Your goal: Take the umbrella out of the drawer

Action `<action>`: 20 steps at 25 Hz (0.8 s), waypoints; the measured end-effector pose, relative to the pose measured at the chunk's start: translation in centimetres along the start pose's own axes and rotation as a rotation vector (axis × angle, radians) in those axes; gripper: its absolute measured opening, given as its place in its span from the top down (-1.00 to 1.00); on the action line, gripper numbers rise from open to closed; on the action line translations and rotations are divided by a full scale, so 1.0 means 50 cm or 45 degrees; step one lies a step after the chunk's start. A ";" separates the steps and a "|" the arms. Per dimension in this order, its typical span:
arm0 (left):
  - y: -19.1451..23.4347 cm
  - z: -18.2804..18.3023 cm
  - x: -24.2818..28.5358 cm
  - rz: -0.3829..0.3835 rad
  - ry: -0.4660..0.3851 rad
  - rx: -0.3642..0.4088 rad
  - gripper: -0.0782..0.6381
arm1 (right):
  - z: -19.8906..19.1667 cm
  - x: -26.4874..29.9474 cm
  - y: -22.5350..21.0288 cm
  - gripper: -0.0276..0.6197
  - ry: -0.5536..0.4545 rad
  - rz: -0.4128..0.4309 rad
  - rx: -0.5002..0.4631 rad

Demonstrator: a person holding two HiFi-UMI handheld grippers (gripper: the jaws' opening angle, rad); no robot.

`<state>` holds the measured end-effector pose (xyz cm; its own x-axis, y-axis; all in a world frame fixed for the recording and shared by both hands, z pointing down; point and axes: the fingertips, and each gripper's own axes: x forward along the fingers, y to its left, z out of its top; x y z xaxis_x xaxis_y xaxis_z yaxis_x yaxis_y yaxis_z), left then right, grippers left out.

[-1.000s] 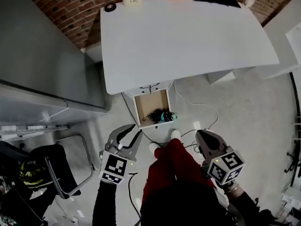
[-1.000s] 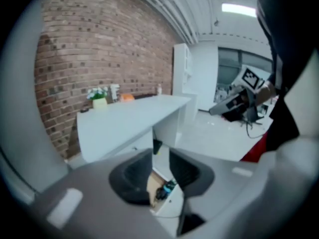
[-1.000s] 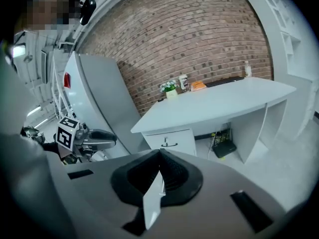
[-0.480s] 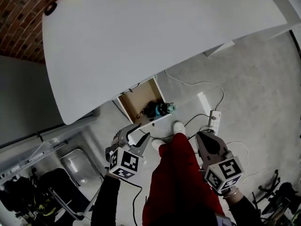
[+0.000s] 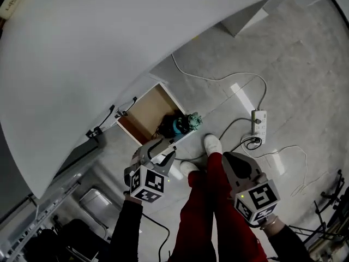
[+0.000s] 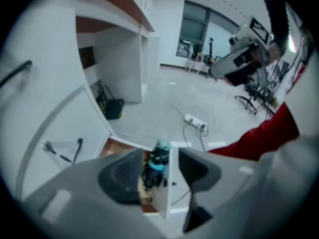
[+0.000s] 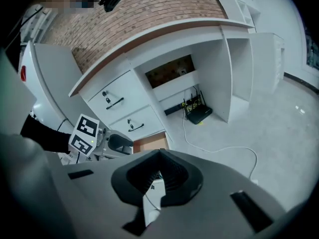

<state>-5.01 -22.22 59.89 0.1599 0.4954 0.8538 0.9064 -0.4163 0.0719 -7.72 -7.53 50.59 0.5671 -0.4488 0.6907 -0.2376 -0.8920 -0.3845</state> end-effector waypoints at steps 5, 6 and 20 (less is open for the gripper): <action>-0.010 -0.058 0.115 -0.080 0.110 0.066 0.13 | -0.072 0.073 -0.030 0.92 -0.009 -0.013 0.046; -0.010 -0.069 0.135 -0.087 0.133 0.091 0.13 | -0.083 0.085 -0.035 0.92 -0.014 -0.015 0.060; 0.009 -0.177 0.382 -0.234 0.372 0.396 -0.01 | -0.210 0.203 -0.121 0.92 -0.032 -0.029 0.170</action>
<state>-5.01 -19.67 80.78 -0.0907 0.2852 0.9542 0.9907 -0.0714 0.1156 -8.82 -7.24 66.35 0.5909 -0.4254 0.6855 -0.1184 -0.8862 -0.4478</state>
